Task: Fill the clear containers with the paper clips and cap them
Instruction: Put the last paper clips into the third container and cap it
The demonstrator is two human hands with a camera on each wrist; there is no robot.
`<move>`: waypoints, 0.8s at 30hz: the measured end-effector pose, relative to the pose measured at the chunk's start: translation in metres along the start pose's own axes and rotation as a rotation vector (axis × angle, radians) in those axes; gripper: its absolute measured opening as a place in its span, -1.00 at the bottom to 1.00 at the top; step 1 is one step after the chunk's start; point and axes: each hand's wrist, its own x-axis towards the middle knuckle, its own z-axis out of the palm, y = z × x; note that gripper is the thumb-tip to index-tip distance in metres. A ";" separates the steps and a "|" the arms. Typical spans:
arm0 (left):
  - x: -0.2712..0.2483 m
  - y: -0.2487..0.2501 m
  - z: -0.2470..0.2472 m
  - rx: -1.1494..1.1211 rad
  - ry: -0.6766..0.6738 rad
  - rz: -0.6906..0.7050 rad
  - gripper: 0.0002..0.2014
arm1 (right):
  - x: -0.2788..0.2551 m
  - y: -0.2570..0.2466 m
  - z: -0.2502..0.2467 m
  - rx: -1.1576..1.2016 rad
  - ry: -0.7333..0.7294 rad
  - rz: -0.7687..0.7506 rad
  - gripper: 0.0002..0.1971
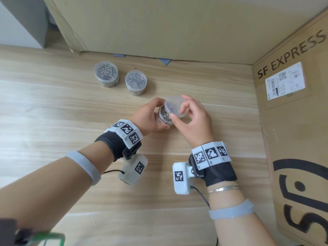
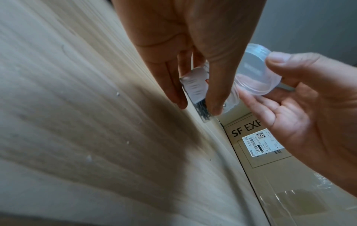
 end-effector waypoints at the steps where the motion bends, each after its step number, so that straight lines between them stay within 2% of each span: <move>1: 0.000 0.000 0.000 -0.012 0.003 0.006 -0.32 | 0.000 0.000 0.001 -0.028 -0.021 -0.004 -0.73; 6: -0.002 -0.001 -0.005 -0.043 0.019 0.038 -0.34 | -0.001 -0.008 0.002 -0.111 -0.111 0.060 -0.70; 8: -0.003 0.000 -0.008 -0.047 0.016 0.045 -0.35 | -0.001 -0.010 0.002 -0.142 -0.152 0.059 -0.63; 12: -0.005 -0.001 -0.012 -0.030 0.005 0.059 -0.35 | 0.003 -0.014 -0.001 -0.250 -0.262 -0.035 -0.40; 18: -0.005 -0.008 -0.018 0.016 -0.065 0.041 -0.31 | 0.012 -0.009 -0.001 -0.346 -0.422 -0.139 -0.32; 24: -0.007 -0.013 -0.019 0.018 -0.069 0.050 -0.29 | 0.018 -0.013 0.002 -0.363 -0.392 -0.018 -0.29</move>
